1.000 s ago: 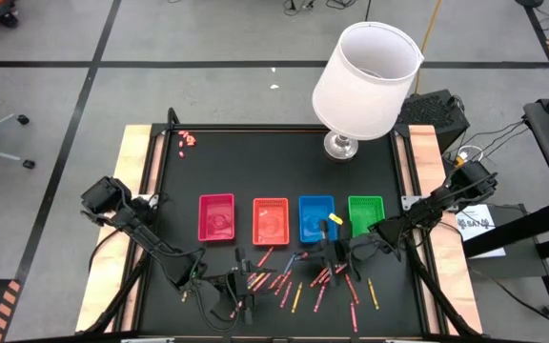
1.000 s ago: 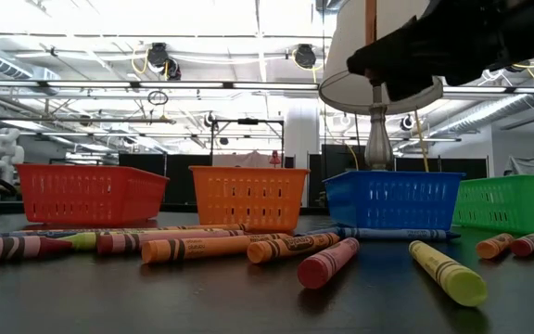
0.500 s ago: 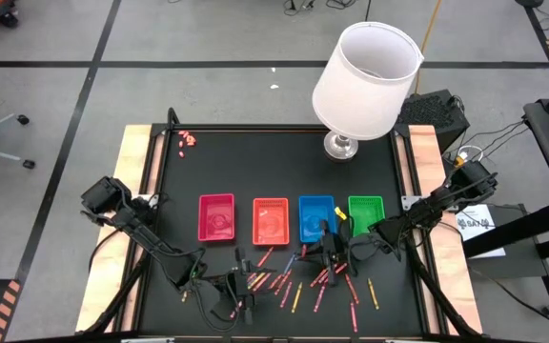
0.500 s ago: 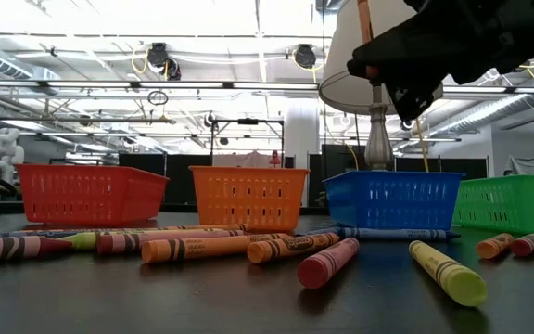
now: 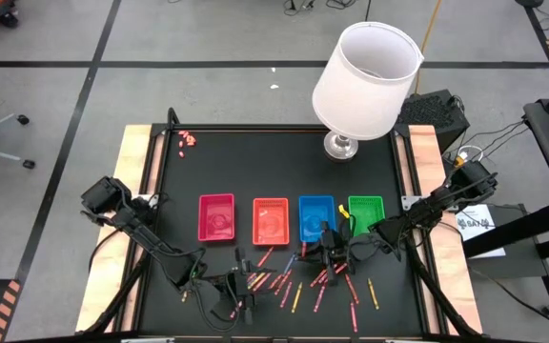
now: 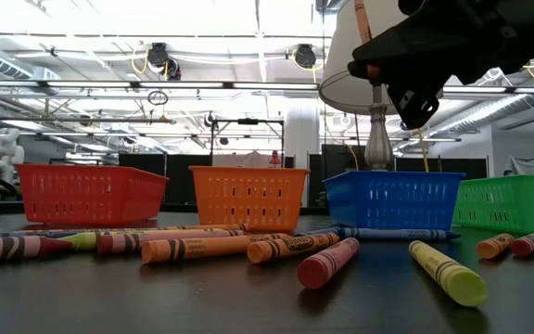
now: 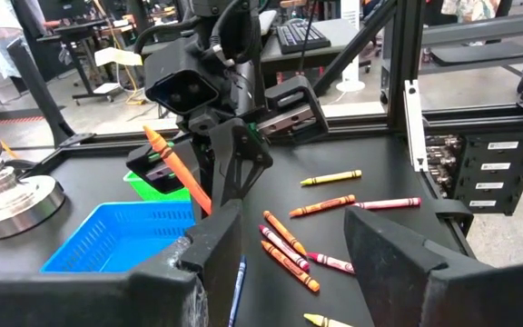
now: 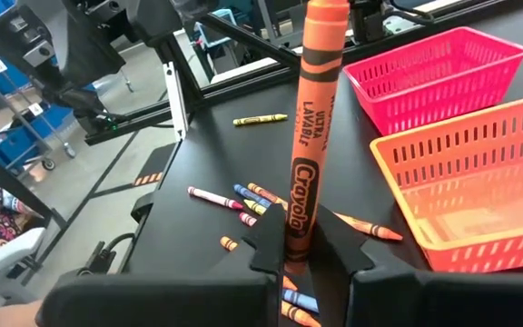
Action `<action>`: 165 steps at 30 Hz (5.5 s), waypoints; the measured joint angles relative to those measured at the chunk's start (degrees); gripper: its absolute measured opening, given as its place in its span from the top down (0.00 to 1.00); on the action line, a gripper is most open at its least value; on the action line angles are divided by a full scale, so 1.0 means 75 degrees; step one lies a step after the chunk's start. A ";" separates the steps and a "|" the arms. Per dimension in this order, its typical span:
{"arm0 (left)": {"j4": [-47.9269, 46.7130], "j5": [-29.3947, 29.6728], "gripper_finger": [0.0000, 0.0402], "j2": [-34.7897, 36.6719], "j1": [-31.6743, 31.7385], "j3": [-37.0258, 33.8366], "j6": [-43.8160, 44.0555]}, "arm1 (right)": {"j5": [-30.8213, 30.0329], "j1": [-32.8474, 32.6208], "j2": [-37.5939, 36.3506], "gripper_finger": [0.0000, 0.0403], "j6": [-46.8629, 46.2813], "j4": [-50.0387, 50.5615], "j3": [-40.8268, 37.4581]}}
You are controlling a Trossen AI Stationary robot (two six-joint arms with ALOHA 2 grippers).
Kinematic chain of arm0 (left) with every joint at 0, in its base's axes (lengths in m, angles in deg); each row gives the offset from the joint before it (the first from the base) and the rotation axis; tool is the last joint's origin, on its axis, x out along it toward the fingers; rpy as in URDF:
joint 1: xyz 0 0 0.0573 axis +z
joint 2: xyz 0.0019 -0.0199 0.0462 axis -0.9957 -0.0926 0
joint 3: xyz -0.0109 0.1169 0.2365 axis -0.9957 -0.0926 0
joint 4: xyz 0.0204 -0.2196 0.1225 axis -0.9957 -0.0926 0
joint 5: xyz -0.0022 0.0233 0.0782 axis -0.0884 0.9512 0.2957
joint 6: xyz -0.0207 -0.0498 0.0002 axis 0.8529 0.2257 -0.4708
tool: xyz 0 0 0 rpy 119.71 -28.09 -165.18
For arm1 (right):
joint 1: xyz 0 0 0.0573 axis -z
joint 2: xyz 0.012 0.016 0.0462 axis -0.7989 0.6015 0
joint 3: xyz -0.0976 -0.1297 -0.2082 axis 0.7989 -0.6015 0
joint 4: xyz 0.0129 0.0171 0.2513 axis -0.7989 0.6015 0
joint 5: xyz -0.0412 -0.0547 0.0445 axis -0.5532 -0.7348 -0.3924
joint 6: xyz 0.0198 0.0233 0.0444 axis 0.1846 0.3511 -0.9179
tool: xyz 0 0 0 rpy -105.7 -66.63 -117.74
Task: Sort crayons
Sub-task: Put the orange crayon into the green bin
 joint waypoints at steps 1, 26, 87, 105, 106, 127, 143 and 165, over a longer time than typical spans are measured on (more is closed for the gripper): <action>-0.0001 0.0000 0.51 0.0000 0.0000 -0.0002 0.0000 | 0.0000 0.0000 0.0000 0.95 -0.0067 0.0010 0.0000; -0.0310 0.0000 0.51 -0.0006 0.0090 -0.0002 0.0015 | -0.0032 0.0002 0.0006 0.95 0.0428 0.0055 0.0000; -0.0509 -0.0003 0.51 -0.0003 0.0495 -0.0002 0.0627 | 0.0014 -0.0424 -0.1940 0.95 -0.0933 0.4042 -0.0003; -0.0518 -0.0006 0.51 0.0002 0.0513 -0.0002 0.1016 | 0.0056 -0.0438 -0.3768 0.95 -0.1900 0.7449 -0.0003; -0.0520 -0.0006 0.51 0.0001 0.0513 -0.0002 0.1017 | 0.0107 -0.0437 -0.3876 0.95 -0.2169 0.7743 -0.0003; -0.0549 -0.0205 0.51 0.0002 0.0417 -0.0002 0.1279 | -0.1623 -0.0468 -0.5074 0.95 -0.7085 1.3307 -0.0004; -0.0584 -0.0216 0.51 0.0000 0.0391 -0.0002 0.1218 | -0.1603 -0.0468 -0.3610 0.95 -0.7752 1.2902 -0.0012; -0.0578 -0.0213 0.51 0.0000 0.0394 -0.0002 0.1404 | -0.0915 -0.0470 -0.2679 0.95 -0.8466 1.2351 -0.0015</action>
